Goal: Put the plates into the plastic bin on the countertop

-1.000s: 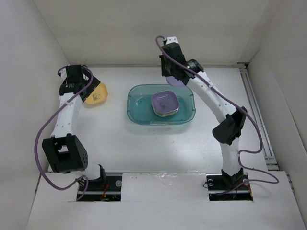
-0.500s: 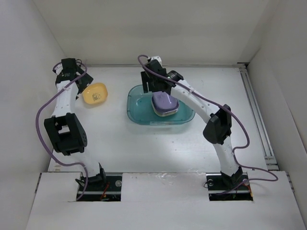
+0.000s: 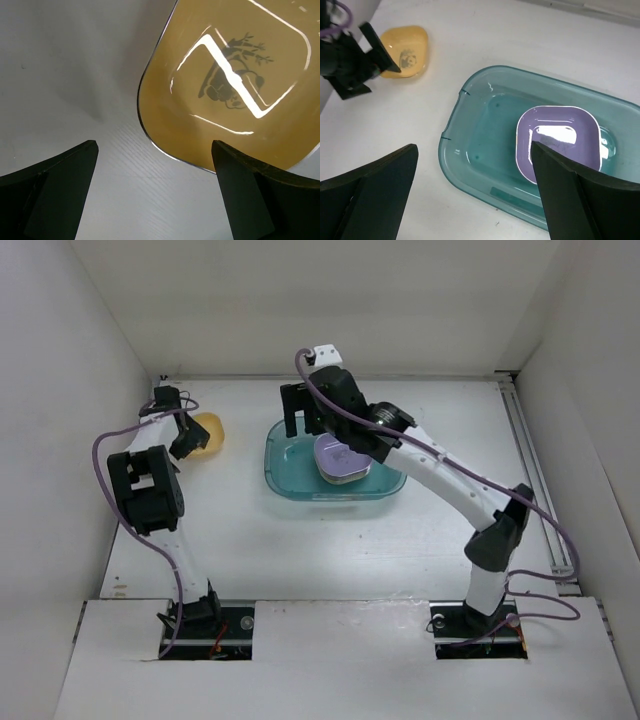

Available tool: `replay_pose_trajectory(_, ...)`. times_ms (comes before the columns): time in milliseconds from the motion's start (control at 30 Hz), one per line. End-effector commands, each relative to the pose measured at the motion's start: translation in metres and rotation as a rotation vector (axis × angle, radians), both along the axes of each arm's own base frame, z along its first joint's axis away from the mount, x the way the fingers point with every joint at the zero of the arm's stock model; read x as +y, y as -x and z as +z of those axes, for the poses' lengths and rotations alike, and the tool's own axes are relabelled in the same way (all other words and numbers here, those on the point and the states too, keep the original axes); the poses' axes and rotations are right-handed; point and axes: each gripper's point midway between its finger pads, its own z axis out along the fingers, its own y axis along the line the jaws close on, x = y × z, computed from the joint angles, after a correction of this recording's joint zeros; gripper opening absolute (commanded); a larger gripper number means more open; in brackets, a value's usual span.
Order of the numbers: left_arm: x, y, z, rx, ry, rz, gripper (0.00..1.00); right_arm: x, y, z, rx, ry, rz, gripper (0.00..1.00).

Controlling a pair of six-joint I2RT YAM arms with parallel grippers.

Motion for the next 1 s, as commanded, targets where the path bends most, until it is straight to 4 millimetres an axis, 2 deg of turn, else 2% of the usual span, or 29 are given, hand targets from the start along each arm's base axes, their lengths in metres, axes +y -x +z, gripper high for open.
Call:
replay_pose_trajectory(0, 0.006, -0.006, -0.005, 0.007, -0.021, 0.018, 0.96, -0.014, 0.0, 0.035, -0.088, -0.071, -0.024, 1.0)
replay_pose_trajectory(67, 0.005, -0.003, -0.026, 0.057, -0.006, 0.029, 0.9, -0.019, 0.004, 0.033, -0.09, -0.062, -0.021, 1.0)
replay_pose_trajectory(100, 0.004, -0.002, -0.03, 0.076, 0.001, 0.038, 0.82, -0.02, 0.005, 0.036, -0.097, -0.07, -0.021, 1.0)
replay_pose_trajectory(167, 0.006, 0.002, -0.034, 0.095, -0.004, 0.053, 0.5, -0.029, 0.009, 0.048, -0.116, -0.086, -0.033, 1.0)
replay_pose_trajectory(233, 0.006, 0.003, -0.026, 0.087, -0.006, 0.053, 0.23, -0.032, 0.017, 0.055, -0.13, -0.092, -0.021, 1.0)
replay_pose_trajectory(267, 0.008, 0.003, -0.019, 0.073, -0.022, 0.059, 0.04, -0.037, 0.018, 0.061, -0.141, -0.098, -0.033, 1.0)
replay_pose_trajectory(300, 0.009, -0.001, 0.001, 0.023, -0.026, 0.071, 0.0, -0.04, 0.02, 0.055, -0.133, -0.087, -0.033, 1.0)
replay_pose_trajectory(367, 0.009, -0.001, 0.028, -0.039, -0.033, 0.08, 0.0, -0.052, 0.028, 0.066, -0.15, -0.103, -0.045, 1.0)
replay_pose_trajectory(400, 0.003, -0.006, 0.062, -0.141, -0.04, 0.066, 0.0, -0.062, 0.033, 0.069, -0.157, -0.105, -0.055, 1.0)
replay_pose_trajectory(433, -0.005, -0.004, 0.079, -0.178, -0.044, 0.051, 0.0, -0.063, 0.032, 0.061, -0.15, -0.087, -0.066, 1.0)
replay_pose_trajectory(467, -0.013, -0.007, 0.099, -0.235, -0.051, 0.033, 0.0, -0.072, 0.038, 0.07, -0.162, -0.104, -0.067, 1.0)
replay_pose_trajectory(500, -0.023, -0.007, 0.117, -0.277, -0.053, 0.01, 0.0, -0.079, 0.041, 0.072, -0.168, -0.103, -0.079, 1.0)
replay_pose_trajectory(533, -0.047, -0.002, 0.145, -0.344, -0.045, -0.044, 0.0, -0.088, 0.04, 0.065, -0.164, -0.086, -0.104, 1.0)
replay_pose_trajectory(567, -0.06, -0.003, 0.16, -0.387, -0.049, -0.081, 0.0, -0.094, 0.043, 0.067, -0.17, -0.087, -0.114, 1.0)
replay_pose_trajectory(600, -0.072, 0.0, 0.173, -0.417, -0.061, -0.102, 0.0, -0.107, 0.051, 0.076, -0.185, -0.101, -0.125, 1.0)
replay_pose_trajectory(633, -0.075, 0.007, 0.18, -0.423, -0.108, -0.096, 0.0, -0.116, 0.051, 0.078, -0.19, -0.105, -0.139, 1.0)
replay_pose_trajectory(667, -0.094, 0.014, 0.195, -0.457, -0.101, -0.123, 0.0, -0.12, 0.054, 0.075, -0.187, -0.102, -0.139, 1.0)
replay_pose_trajectory(700, -0.1, 0.019, 0.202, -0.468, -0.099, -0.128, 0.0, -0.132, 0.06, 0.086, -0.206, -0.125, -0.149, 1.0)
replay_pose_trajectory(800, -0.116, 0.032, 0.231, -0.559, -0.07, -0.161, 0.0, -0.15, 0.066, 0.09, -0.219, -0.131, -0.176, 1.0)
replay_pose_trajectory(933, -0.151, 0.038, 0.248, -0.633, 0.082, -0.291, 0.0, -0.171, 0.067, 0.09, -0.214, -0.125, -0.222, 1.0)
replay_pose_trajectory(967, -0.166, 0.038, 0.252, -0.648, 0.152, -0.341, 0.0, -0.172, 0.067, 0.091, -0.216, -0.122, -0.231, 1.0)
